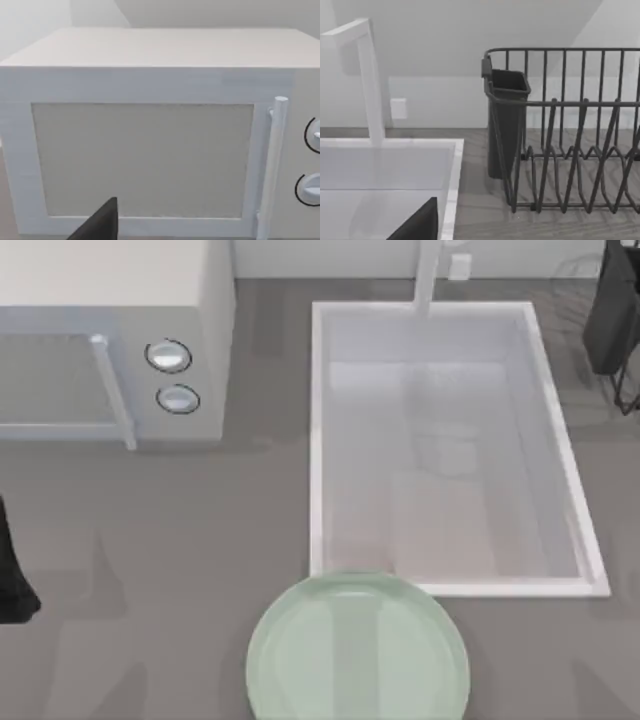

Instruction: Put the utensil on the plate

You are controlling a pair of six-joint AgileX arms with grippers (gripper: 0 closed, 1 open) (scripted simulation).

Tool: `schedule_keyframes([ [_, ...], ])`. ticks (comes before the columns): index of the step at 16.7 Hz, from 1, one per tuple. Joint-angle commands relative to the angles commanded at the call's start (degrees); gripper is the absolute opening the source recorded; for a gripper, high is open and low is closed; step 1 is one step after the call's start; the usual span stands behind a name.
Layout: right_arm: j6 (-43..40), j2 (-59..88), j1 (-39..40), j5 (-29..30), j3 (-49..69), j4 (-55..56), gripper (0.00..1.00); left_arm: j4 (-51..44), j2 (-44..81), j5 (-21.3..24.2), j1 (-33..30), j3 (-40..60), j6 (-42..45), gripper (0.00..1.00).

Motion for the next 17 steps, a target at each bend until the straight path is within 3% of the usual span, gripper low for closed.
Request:
schedule_keyframes([
  [4,-0.56,1.76,-0.27,0.04,1.74,-1.32,1.0,0.0,0.0,0.0,0.0,0.0,0.0,1.0],
  [8,-3.66,12.66,-1.51,0.0,11.78,-8.64,1.0,0.0,0.0,0.0,0.0,0.0,0.0,1.0],
  [17,-15.24,65.06,-6.04,-0.2,47.92,-37.44,1.0,0.0,0.0,0.0,0.0,0.0,0.0,1.0],
])
